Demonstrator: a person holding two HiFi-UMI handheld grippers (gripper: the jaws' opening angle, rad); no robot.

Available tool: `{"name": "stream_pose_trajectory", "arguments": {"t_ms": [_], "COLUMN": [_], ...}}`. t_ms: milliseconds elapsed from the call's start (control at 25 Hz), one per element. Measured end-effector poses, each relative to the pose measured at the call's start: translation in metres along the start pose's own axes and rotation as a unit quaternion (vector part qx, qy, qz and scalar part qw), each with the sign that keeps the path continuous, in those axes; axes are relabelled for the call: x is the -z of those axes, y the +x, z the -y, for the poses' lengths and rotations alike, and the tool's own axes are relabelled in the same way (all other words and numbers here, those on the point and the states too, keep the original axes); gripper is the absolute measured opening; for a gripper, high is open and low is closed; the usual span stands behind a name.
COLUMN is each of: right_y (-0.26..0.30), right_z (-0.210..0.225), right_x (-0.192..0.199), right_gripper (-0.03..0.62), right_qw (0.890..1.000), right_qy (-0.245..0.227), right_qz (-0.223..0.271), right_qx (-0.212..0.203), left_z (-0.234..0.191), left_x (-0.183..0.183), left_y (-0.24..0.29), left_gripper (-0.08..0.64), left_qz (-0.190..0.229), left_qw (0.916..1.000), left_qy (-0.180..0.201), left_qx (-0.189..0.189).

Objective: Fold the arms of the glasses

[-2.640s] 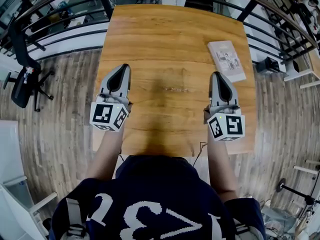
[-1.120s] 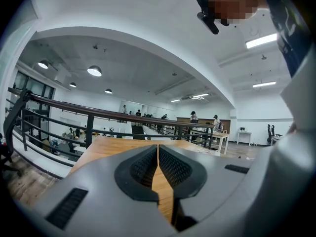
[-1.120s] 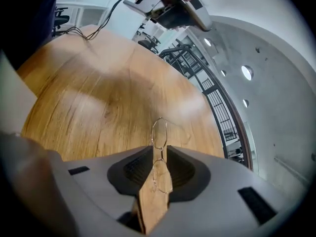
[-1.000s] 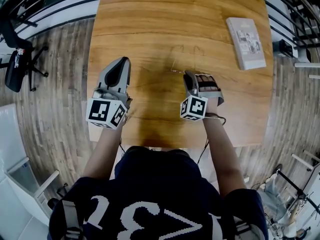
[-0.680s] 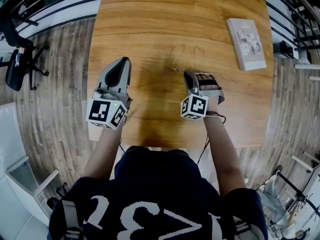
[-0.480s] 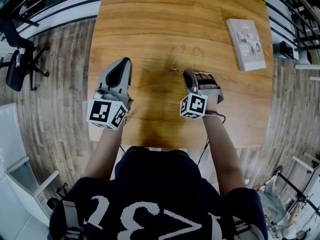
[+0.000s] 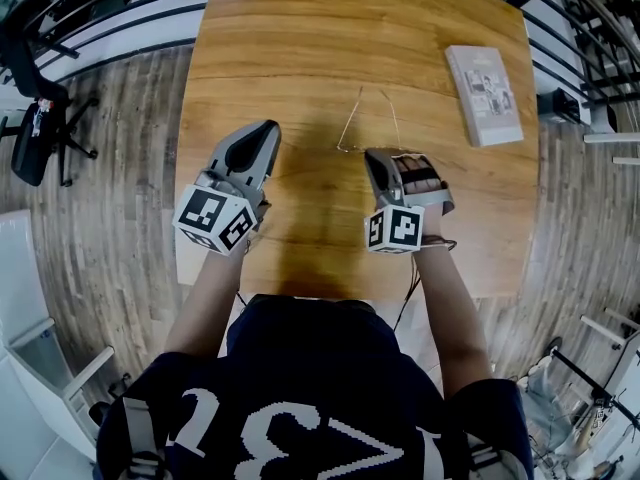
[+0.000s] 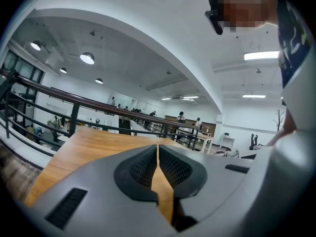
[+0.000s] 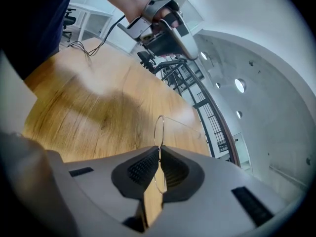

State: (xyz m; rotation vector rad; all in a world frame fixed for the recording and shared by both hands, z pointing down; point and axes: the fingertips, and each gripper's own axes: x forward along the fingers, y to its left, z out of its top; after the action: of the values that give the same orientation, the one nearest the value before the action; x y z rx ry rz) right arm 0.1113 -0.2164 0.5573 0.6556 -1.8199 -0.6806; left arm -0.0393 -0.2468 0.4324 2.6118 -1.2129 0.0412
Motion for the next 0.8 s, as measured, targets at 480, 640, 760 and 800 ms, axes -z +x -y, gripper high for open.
{"name": "stream_pose_trajectory", "arguments": {"t_ms": [480,640,760,800], "right_y": [-0.05,-0.054,-0.056,-0.056], "right_z": [0.017,0.013,0.01,0.009], "right_x": [-0.046,-0.055,-0.059,-0.06], "right_gripper": [0.034,0.034,0.034,0.034], "right_qw": [0.998,0.997,0.996,0.996], "right_qy": [-0.049,-0.061,-0.066,-0.067], "right_qz": [0.043,0.049,0.052,0.052], "right_qx": [-0.002,-0.011,-0.014,-0.014], "left_z": [0.054,0.056,0.056,0.057], "left_x": [0.023,0.031,0.037,0.038], "left_y": [0.035,0.041,0.041,0.041], "left_gripper": [0.129,0.129,0.119,0.117], "left_qz": [-0.086,-0.108,-0.12,-0.124], "left_qw": [0.9859,0.9818,0.9797,0.9789], "left_qy": [-0.062,-0.066,-0.064,-0.062], "left_qx": [0.129,0.142,0.147,0.15]}}
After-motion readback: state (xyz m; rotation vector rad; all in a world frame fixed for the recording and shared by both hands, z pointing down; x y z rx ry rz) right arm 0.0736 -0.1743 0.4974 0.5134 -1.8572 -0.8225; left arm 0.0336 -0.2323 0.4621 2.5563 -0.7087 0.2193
